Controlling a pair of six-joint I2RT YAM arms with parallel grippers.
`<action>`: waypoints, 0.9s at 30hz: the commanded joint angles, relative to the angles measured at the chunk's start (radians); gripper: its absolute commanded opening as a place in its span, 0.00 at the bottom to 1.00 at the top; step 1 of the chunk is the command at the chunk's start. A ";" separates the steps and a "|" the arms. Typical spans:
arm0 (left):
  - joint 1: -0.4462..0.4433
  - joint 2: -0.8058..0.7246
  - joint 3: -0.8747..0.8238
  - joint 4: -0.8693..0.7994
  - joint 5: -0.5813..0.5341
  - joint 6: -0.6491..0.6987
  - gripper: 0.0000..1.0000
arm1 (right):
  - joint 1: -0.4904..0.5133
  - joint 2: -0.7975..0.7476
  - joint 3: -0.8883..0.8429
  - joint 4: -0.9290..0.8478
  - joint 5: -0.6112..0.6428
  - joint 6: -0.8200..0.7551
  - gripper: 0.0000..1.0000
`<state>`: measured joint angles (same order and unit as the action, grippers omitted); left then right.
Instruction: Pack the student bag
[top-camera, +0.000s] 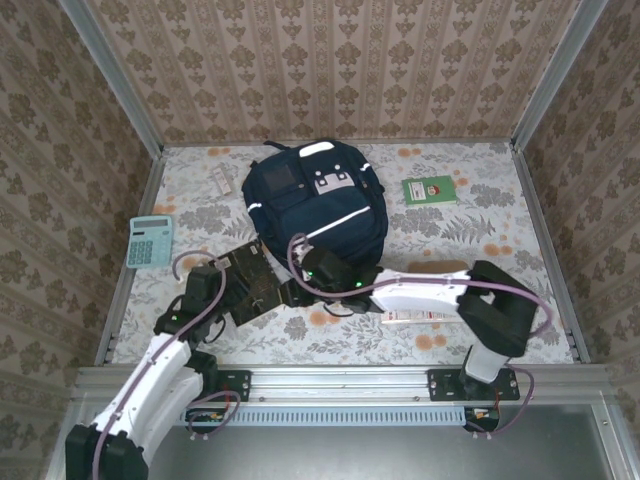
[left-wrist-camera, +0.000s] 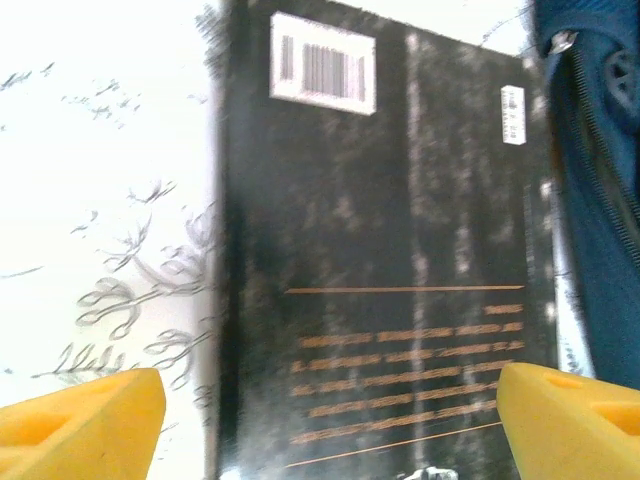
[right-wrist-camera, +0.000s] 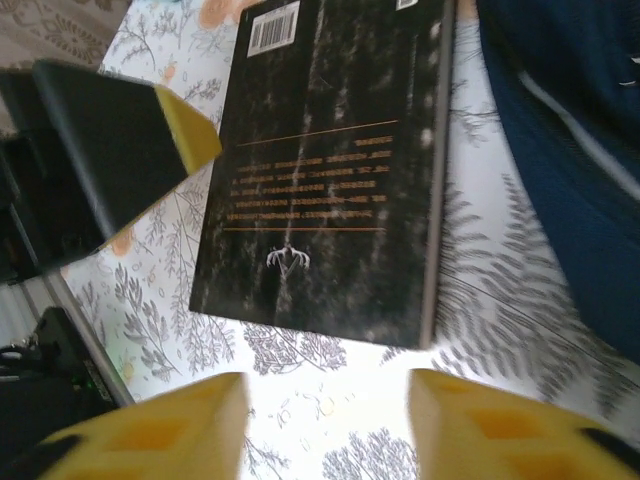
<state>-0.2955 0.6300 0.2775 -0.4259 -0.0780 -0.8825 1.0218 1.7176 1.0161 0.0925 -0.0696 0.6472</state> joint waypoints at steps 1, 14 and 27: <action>0.018 -0.042 -0.045 -0.031 0.022 -0.010 0.87 | 0.000 0.100 0.094 -0.011 -0.017 -0.029 0.37; 0.023 0.120 -0.057 0.110 0.125 -0.015 0.87 | -0.020 0.287 0.239 -0.102 0.107 -0.095 0.39; 0.016 0.236 -0.044 0.227 0.199 0.007 0.87 | -0.038 0.392 0.313 -0.089 0.006 -0.081 0.39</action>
<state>-0.2733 0.8177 0.2722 -0.3664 -0.0154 -0.8860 0.9859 2.0846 1.3083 0.0113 -0.0242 0.5713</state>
